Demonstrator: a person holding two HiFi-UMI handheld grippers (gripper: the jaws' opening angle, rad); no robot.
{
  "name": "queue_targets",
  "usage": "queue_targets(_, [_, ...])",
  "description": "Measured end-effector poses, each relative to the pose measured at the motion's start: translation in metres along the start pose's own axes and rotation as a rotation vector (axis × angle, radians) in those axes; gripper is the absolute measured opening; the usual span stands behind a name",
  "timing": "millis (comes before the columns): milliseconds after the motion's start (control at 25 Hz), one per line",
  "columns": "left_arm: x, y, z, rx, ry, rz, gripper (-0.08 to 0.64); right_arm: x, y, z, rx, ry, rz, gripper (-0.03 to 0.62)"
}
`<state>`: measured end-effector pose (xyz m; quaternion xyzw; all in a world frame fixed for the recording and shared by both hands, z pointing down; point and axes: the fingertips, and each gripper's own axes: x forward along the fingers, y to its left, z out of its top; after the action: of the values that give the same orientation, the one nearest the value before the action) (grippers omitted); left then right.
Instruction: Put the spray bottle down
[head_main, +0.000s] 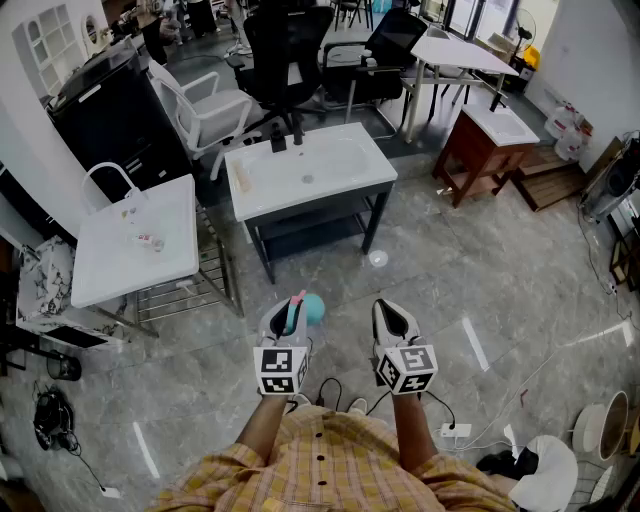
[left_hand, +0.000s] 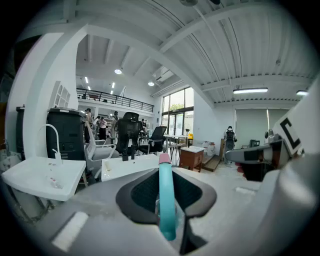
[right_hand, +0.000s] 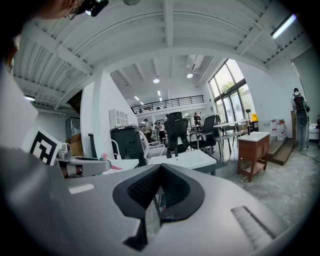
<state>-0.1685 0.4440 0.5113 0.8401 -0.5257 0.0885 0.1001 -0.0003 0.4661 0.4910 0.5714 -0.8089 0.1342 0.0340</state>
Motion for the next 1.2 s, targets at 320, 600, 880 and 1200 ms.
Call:
queue_targets(320, [-0.019,0.005,-0.006,0.010,-0.006,-0.030,0.069,-0.008,0.022,-0.005,0.048,-0.020,-0.008,-0.002])
queue_targets(600, [-0.031,0.010,-0.017,0.023,-0.004,-0.083,0.069,-0.020,0.045,-0.017,0.046,-0.040,-0.053,0.000])
queue_targets(880, [-0.029,0.016,-0.018,0.034,-0.001,-0.103,0.069,-0.011,0.049,-0.020,0.045,-0.039,-0.079,0.000])
queue_targets(1200, [-0.007,0.024,-0.011,0.064,0.018,-0.102,0.069,0.010,0.040,-0.018,0.058,-0.049,-0.074,0.000])
